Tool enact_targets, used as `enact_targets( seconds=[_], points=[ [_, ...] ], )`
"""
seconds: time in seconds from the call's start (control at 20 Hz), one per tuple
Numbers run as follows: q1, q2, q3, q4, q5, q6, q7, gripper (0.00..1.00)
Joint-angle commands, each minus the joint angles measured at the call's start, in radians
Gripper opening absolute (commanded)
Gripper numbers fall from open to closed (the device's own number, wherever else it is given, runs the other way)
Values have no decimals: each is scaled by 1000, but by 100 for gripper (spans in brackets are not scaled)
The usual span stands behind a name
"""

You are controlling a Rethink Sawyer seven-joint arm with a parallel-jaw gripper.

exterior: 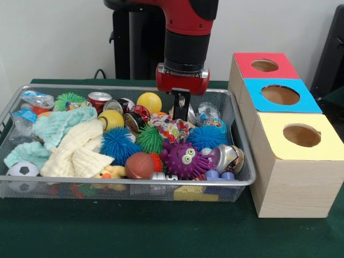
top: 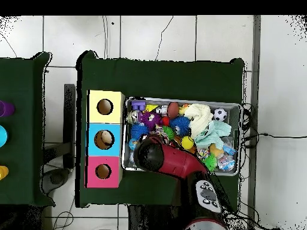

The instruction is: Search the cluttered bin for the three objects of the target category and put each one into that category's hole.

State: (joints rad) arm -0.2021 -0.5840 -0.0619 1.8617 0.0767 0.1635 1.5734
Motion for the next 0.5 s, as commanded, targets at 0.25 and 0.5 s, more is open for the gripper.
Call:
enact_targets(
  seconds=[0.25, 0.5],
  points=[
    [27, -66, -14, -94, 53, 175, 179, 0],
    [23, -72, -13, -100, 53, 187, 175, 0]
  ],
)
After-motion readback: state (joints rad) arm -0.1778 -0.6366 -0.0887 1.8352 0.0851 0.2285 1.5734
